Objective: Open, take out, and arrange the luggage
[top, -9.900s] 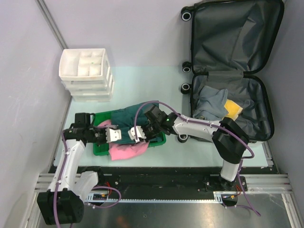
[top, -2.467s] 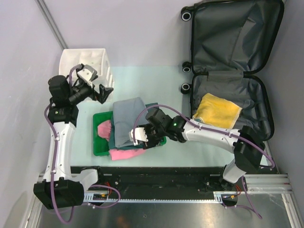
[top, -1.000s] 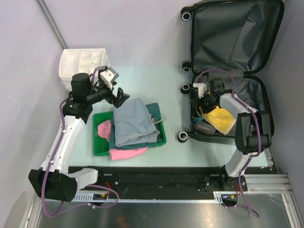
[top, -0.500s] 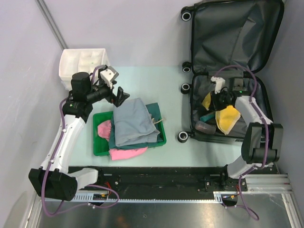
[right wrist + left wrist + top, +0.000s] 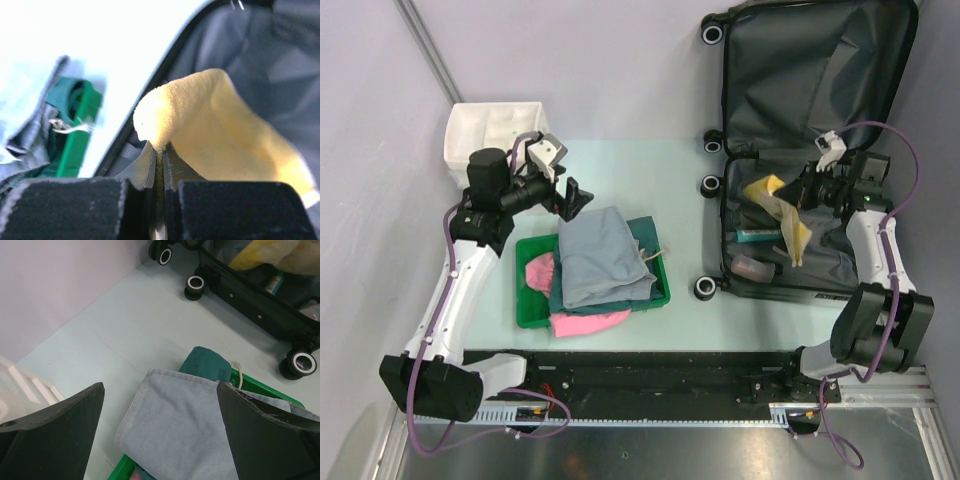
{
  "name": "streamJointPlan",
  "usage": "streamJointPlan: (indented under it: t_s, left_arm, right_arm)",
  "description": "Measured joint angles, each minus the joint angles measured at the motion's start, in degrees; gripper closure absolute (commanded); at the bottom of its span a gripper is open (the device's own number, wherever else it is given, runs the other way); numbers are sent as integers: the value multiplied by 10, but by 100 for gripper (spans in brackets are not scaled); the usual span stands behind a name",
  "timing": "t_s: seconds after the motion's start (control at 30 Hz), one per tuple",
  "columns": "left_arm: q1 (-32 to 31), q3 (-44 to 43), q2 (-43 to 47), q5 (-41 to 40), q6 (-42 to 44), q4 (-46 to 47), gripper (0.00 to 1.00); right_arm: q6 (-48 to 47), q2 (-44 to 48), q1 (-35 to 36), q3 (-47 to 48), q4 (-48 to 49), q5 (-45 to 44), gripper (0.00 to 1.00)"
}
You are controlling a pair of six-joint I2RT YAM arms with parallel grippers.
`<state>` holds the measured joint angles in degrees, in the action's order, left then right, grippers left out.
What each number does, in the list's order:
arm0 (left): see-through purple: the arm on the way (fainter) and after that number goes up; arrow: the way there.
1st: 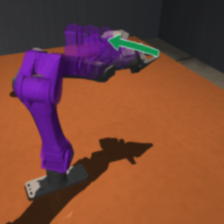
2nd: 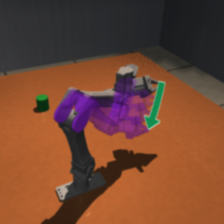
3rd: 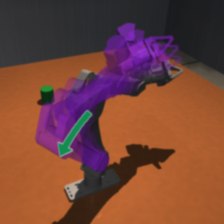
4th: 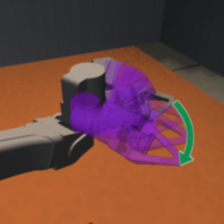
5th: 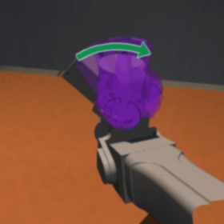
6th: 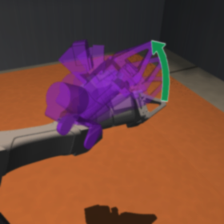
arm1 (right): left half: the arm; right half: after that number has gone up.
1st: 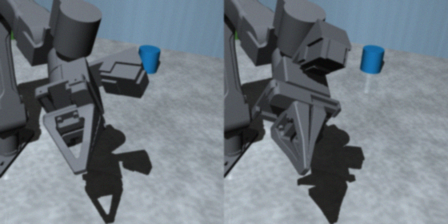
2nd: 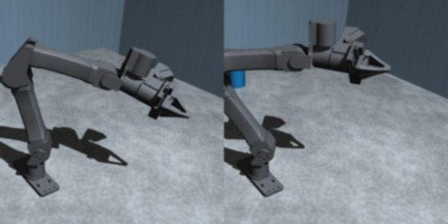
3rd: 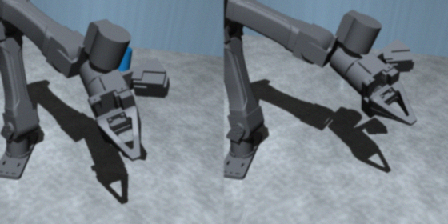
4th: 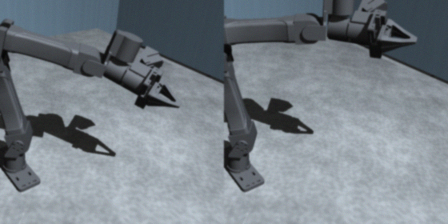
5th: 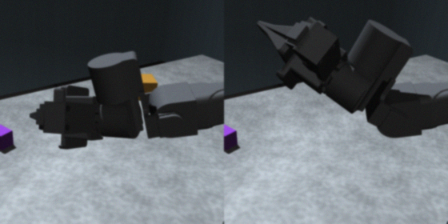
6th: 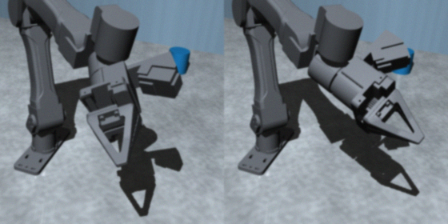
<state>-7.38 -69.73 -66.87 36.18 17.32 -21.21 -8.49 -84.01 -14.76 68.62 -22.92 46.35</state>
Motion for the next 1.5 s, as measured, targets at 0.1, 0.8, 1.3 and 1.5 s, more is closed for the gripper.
streamJointPlan:
  t_s: [0.1, 0.8, 1.3, 1.5]
  left_arm:
    - [0, 0, 0, 2, -10, 0, 0]
    - [12, 8, 2, 4, -70, 0, 0]
    - [129, 71, 40, 17, -123, -16, 0]
    - [143, 71, 55, 10, -118, -21, 0]
  right_arm:
    - [63, 37, 11, 1, 61, 34, 100]
    - [158, 34, 418, 46, 239, -95, 100]
    - [111, -198, 749, 201, 244, -191, 69]
    - [125, -202, 782, 153, 222, -189, 6]
